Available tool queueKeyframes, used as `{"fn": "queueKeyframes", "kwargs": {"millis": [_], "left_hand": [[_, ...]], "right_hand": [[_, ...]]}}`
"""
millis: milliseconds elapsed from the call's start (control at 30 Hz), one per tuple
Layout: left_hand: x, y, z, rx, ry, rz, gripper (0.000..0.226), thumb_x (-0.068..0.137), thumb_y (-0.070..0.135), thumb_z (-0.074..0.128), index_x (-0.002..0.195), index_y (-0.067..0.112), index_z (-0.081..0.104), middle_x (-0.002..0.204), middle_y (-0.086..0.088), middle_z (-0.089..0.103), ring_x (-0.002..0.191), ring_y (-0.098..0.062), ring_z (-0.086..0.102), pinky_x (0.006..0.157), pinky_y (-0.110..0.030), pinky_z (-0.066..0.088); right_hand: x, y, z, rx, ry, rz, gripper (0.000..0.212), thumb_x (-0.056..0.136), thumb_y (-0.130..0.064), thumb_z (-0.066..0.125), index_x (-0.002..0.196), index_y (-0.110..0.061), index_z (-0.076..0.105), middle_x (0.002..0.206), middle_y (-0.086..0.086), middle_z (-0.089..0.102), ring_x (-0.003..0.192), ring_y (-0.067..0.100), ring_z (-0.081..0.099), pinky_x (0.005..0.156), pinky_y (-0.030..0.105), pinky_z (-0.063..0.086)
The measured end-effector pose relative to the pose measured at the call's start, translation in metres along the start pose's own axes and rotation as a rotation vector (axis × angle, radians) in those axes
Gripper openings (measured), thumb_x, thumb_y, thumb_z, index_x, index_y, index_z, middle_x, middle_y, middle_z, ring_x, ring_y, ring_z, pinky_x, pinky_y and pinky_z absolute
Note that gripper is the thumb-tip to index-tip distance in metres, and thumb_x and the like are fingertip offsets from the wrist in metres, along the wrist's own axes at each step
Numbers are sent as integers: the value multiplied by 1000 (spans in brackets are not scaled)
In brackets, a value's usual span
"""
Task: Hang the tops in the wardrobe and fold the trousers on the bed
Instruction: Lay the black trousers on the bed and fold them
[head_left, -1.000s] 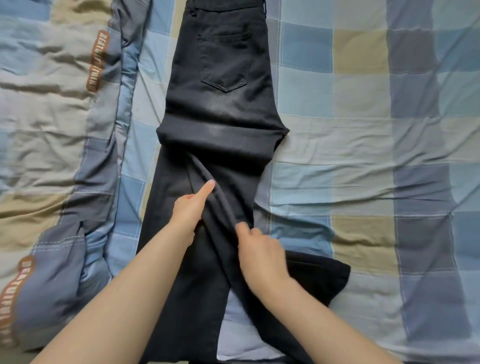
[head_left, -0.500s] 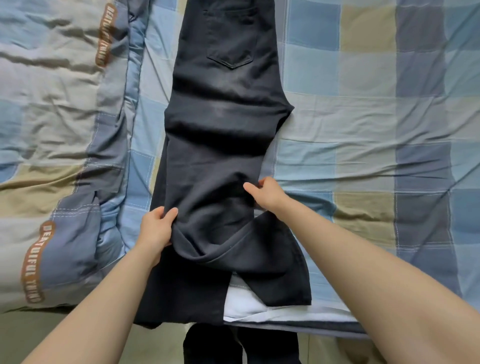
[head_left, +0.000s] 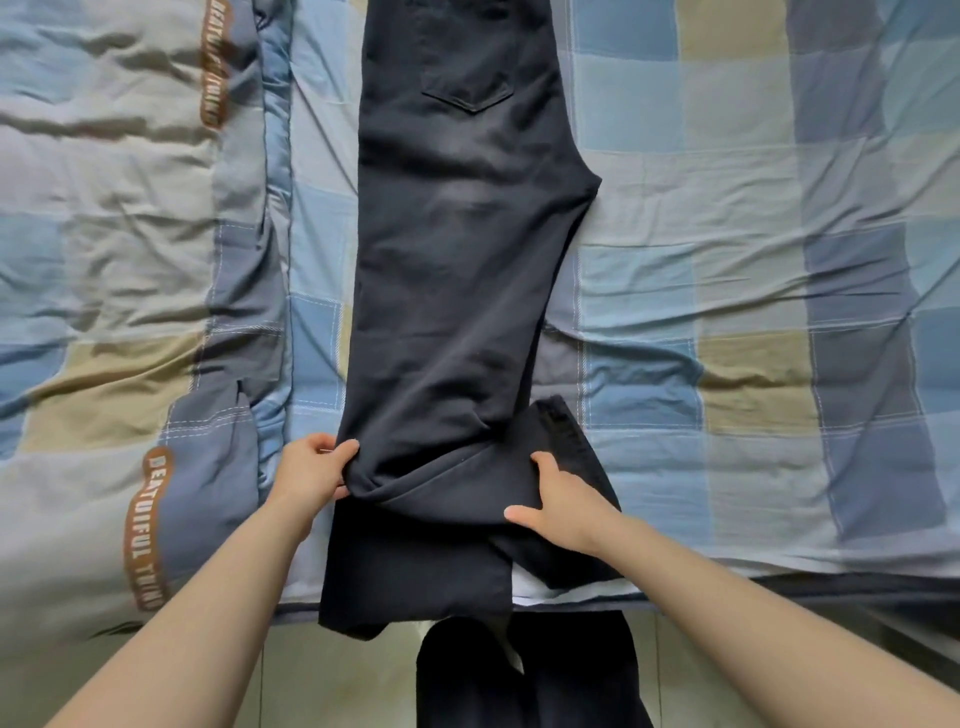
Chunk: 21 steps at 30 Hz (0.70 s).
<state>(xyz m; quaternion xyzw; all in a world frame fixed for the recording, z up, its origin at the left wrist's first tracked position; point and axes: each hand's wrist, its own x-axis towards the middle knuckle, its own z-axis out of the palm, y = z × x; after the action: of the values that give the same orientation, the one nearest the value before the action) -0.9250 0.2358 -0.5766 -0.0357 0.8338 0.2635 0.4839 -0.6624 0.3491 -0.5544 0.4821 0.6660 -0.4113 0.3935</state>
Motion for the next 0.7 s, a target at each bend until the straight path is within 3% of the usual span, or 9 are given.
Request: {"fn": "queueKeyframes", "kwargs": {"millis": [133,200,267,333,400,433,500,600,700], "left_hand": [[-16,-7,8,2,-72,-69,33,88,31,70,106,8,54,103,-12,61,78,-27,65,70,-40,59],[-26,-13,11,-32,-106,-107,37,91,43,64,105,11,52,107,-11,65,82,-31,71,75,-43,60],[-34,-18,12,-16,-136,-135,43,95,53,53,106,11,53,101,-14,69,78,-31,73,76,-43,60],[-38,-24,12,-43,-180,-148,43,96,55,49,104,13,56,96,-16,71,78,-31,74,78,-43,60],[-37,-31,10,-108,-249,-155,41,96,54,48,108,16,56,98,-17,71,82,-32,74,78,-42,60],[-38,-33,8,-132,-291,-151,39,97,54,47,110,17,55,100,-16,71,83,-33,74,77,-40,59],[-36,-34,3,-167,-342,-140,34,97,52,48,107,21,57,102,-8,72,86,-31,73,75,-39,58],[-28,-37,-12,-131,-411,-97,29,94,45,58,114,25,63,110,0,74,100,-22,71,87,-42,56],[-31,-45,-22,-30,-450,-63,27,92,27,65,118,20,64,108,-2,74,100,-23,70,83,-38,57]], "right_hand": [[-8,10,13,2,457,177,87,86,-48,62,149,-14,12,138,13,36,122,35,42,97,43,39],[2,22,2,212,577,297,92,83,-46,67,149,-12,13,142,15,35,127,36,38,102,45,34],[18,41,-5,433,468,343,97,79,-46,72,149,-14,13,142,10,40,130,34,40,107,52,30],[20,48,-5,470,341,294,77,78,-38,73,140,-13,35,106,1,59,113,29,54,103,51,36],[5,34,2,403,324,127,22,81,-19,66,102,-13,61,70,-5,52,79,19,57,81,34,46],[-12,20,9,394,310,1,7,80,-12,61,76,-18,60,60,-7,46,65,12,50,67,30,41],[-48,-7,31,367,216,-243,24,74,-10,54,54,-19,44,53,-5,38,54,5,37,59,32,32],[-95,-34,76,155,-14,-535,16,77,-12,54,63,-18,52,67,-2,44,65,11,42,62,22,32],[-124,-48,111,12,-274,-639,23,86,-21,59,106,-22,69,81,-4,53,77,14,51,71,18,35]]}}
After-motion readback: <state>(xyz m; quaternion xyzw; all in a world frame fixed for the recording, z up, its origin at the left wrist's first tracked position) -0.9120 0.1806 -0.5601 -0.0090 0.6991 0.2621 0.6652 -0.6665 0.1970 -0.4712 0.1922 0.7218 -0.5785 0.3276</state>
